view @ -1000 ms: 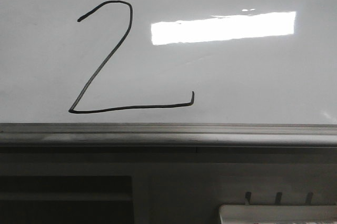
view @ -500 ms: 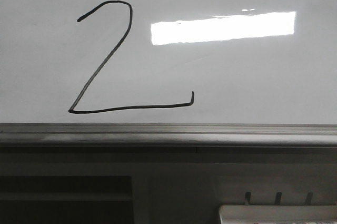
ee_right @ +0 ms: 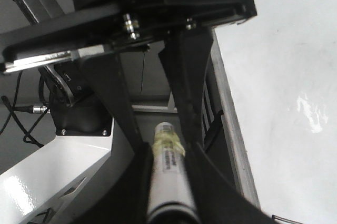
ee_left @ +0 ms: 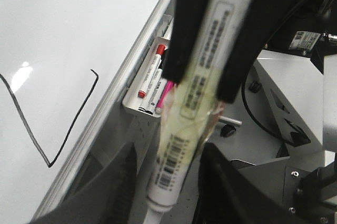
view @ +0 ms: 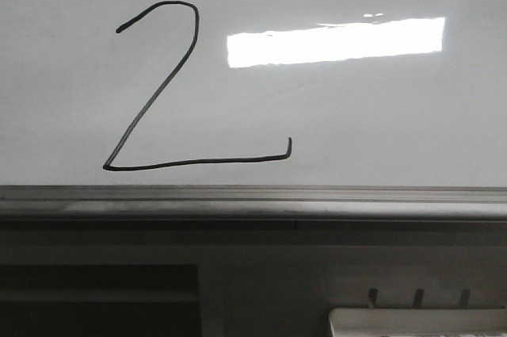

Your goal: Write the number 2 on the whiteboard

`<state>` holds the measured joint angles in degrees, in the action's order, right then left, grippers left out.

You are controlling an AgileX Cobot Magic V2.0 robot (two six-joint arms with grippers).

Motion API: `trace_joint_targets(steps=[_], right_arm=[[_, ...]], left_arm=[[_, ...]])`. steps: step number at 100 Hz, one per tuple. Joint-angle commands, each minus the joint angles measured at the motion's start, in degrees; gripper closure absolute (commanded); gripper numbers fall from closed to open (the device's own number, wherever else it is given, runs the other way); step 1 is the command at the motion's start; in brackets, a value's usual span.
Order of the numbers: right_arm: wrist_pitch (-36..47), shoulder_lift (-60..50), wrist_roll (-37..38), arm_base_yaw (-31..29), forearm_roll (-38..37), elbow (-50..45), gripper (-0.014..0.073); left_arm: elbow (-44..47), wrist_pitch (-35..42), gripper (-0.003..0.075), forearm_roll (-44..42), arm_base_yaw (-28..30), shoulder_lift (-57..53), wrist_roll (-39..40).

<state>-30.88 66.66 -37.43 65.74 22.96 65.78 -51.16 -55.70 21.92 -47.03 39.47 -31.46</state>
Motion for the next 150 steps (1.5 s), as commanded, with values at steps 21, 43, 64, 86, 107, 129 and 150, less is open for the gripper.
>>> trace_joint_targets(steps=[21,43,64,86,107,129,150], right_arm=[[3.3,-2.1,-0.6,0.2,2.1,2.1,0.0655],[2.7,-2.1,-0.6,0.5,2.1,2.1,0.0655],[1.3,-2.1,-0.6,0.5,2.1,2.1,0.0655],[0.8,-2.1,-0.6,0.5,2.1,2.1,0.0654],[1.8,-2.2,-0.6,0.4,2.1,2.1,0.0391],[4.7,-7.5,0.2,-3.9,2.0,2.1,0.0108],[-2.4,-15.8,6.5,-15.1,2.0,1.9,0.0179]], left_arm=[[-1.9,4.6,0.056,2.1,0.1,0.3,-0.1],[-1.9,6.6,0.0632,2.1,0.1,0.3,-0.1],[-1.9,7.3,0.0741,2.1,0.1,0.3,-0.1],[-1.9,8.4,0.0741,2.1,0.1,0.3,-0.1],[-1.9,10.1,0.0741,2.7,0.1,0.3,-0.1],[-1.3,12.3,0.0741,-1.3,0.1,-0.1,6.5],[5.8,25.0,0.0741,-19.5,0.1,-3.0,30.7]])
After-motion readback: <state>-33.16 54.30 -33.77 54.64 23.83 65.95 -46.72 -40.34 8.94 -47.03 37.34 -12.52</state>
